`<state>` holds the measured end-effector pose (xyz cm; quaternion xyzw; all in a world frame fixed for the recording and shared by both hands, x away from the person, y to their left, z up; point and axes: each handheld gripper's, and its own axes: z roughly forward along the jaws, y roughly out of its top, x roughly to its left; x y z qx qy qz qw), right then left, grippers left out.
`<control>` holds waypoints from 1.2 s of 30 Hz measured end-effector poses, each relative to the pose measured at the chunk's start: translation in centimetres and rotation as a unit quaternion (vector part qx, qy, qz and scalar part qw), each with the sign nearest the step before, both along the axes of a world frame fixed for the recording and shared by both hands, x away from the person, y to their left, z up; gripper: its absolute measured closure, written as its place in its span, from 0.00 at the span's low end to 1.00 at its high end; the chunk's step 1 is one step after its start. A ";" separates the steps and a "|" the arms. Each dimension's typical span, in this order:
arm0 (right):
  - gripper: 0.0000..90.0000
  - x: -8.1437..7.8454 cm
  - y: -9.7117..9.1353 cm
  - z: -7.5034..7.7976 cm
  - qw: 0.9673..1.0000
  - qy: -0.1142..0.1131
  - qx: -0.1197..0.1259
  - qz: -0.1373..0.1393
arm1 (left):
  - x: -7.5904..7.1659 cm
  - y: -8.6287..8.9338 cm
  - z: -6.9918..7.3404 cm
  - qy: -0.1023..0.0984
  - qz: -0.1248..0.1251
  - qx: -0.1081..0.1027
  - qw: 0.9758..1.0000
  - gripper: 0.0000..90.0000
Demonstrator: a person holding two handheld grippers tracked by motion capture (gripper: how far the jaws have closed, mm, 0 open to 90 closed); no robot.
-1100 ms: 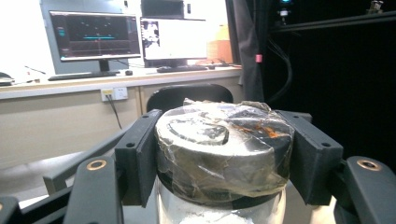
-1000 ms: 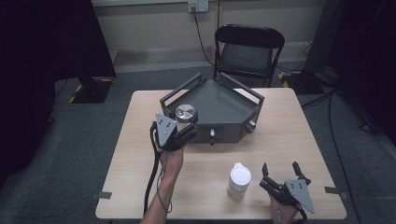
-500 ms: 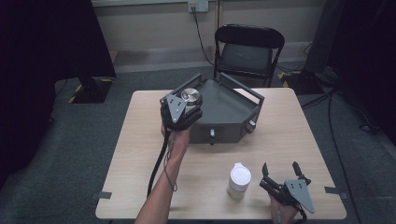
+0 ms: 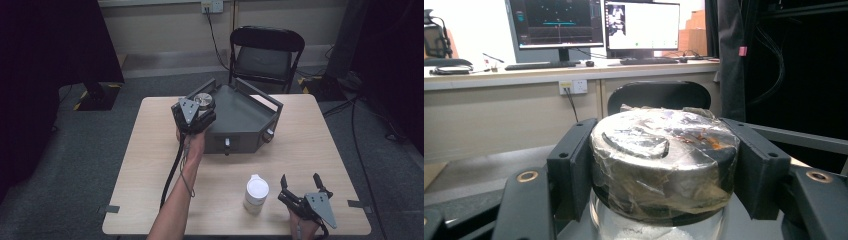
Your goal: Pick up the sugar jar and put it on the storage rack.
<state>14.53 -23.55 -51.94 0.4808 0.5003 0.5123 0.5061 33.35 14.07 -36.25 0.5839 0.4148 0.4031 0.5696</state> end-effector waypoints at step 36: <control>0.00 0.0 0.0 0.0 1.000 0.000 0.000 0.000 | 0.5 -0.2 -1.4 0.039 -0.012 -0.050 0.998 0.27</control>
